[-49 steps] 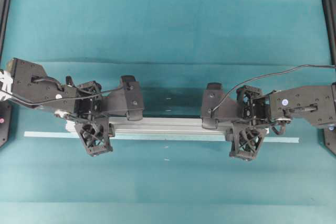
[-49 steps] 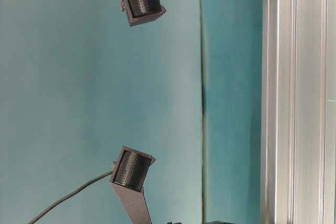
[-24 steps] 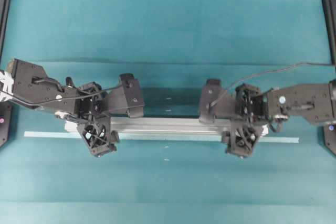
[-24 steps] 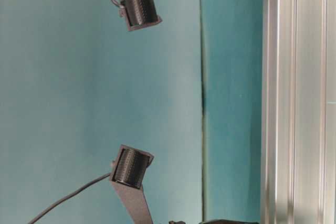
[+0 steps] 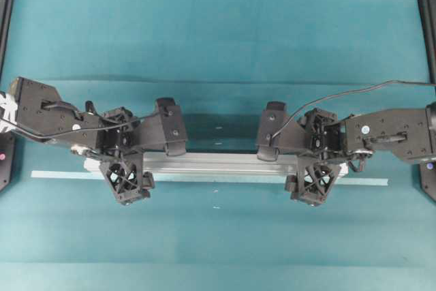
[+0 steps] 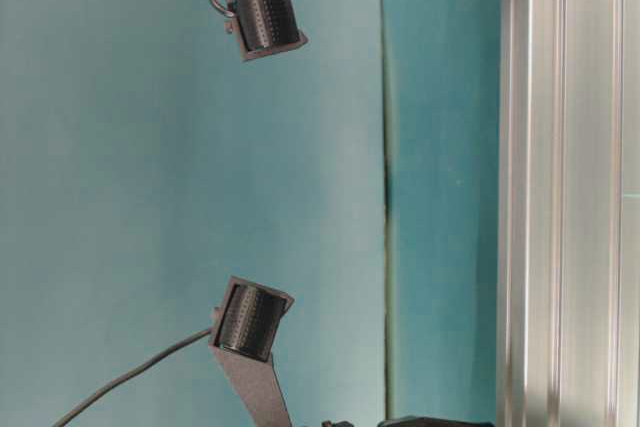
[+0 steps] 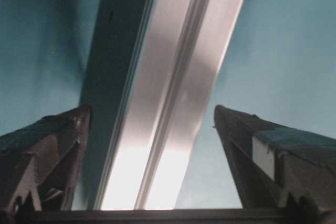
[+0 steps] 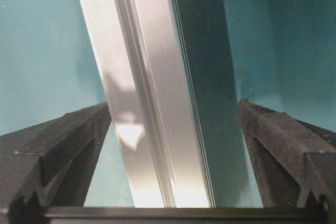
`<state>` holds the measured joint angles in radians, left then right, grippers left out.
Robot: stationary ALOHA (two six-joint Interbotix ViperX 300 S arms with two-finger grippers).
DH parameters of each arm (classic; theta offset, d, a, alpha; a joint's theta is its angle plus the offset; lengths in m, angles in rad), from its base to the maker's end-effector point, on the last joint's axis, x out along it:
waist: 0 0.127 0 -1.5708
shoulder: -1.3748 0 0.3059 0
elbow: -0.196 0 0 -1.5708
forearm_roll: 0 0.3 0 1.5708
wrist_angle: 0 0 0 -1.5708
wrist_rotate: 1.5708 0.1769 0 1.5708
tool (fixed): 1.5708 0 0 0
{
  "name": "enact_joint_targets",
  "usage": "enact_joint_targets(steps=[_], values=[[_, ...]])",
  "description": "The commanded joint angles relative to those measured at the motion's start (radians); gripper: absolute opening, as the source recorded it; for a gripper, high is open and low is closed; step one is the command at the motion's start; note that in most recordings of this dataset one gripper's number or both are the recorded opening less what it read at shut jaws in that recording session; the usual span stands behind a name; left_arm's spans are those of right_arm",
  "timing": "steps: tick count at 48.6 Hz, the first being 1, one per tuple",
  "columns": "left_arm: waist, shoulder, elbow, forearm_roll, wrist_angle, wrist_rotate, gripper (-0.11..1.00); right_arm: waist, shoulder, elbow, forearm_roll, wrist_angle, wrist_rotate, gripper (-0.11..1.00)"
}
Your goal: Lift the metal rail with both hands.
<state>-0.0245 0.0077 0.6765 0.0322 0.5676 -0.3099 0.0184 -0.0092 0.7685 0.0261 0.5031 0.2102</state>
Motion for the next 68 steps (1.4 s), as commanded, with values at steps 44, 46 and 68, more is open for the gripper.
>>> enact_joint_targets(steps=[44, 46, 68], values=[[0.003, -0.543, -0.014, 0.002, -0.006, 0.141, 0.93, -0.057, -0.505, -0.046, 0.000, -0.025, 0.000, 1.00], [0.005, -0.555, -0.012, 0.002, -0.020, 0.143, 0.93, -0.058, -0.526, -0.040, 0.000, -0.044, -0.002, 1.00], [0.028, -0.707, 0.052, 0.002, -0.241, 0.141, 0.93, -0.072, -0.793, 0.066, -0.005, -0.163, 0.003, 0.99]])
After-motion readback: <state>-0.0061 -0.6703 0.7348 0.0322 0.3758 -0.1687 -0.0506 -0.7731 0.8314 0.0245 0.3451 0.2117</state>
